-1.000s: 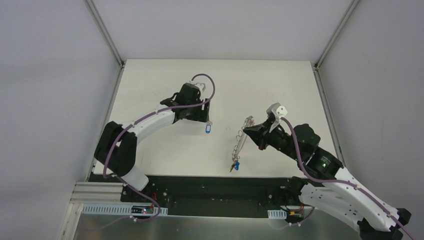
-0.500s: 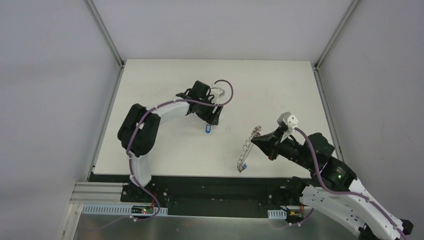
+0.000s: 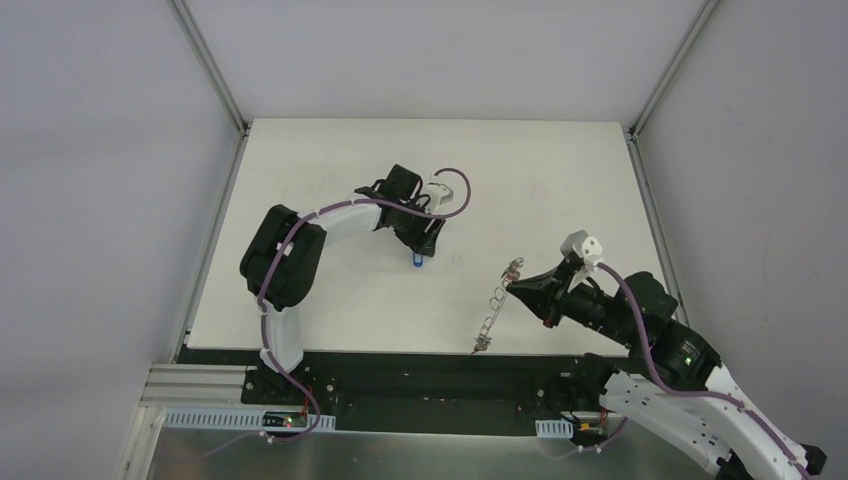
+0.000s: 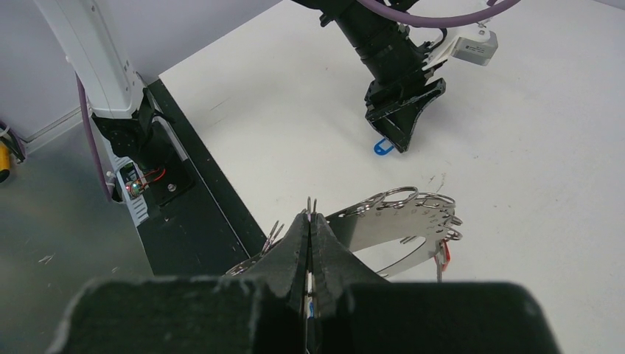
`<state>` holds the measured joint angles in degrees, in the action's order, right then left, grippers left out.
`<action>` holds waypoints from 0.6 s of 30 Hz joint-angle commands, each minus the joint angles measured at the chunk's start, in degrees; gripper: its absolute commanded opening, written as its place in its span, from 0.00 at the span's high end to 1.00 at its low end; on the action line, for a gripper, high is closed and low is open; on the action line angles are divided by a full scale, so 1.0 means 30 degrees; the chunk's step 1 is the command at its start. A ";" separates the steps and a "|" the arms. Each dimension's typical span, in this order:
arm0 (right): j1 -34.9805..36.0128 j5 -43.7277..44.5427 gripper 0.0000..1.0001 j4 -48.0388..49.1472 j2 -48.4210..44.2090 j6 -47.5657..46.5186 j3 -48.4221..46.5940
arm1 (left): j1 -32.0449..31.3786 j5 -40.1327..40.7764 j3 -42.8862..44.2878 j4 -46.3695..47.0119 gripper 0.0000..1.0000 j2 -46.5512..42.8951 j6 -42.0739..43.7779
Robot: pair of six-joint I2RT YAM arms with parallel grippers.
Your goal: Put the keys on the keyring
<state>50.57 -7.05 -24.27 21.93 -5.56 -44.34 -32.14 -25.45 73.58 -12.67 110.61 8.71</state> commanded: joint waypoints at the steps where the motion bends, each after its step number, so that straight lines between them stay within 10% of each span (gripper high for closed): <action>1: 0.0108 -0.0546 1.00 0.1112 -0.0134 0.0296 -0.0078 | 0.0196 0.0126 -0.0092 -0.0302 0.47 -0.0056 0.0649; 18: 0.0109 -0.1020 1.00 0.1332 -0.0016 0.0485 -0.0066 | 0.0229 0.2032 -0.2358 0.0178 0.60 -0.2309 0.0306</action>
<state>50.57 -9.06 -24.27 21.96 -5.10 -44.23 -32.14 -21.61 69.12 -12.19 107.70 9.72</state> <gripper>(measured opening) 0.007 0.396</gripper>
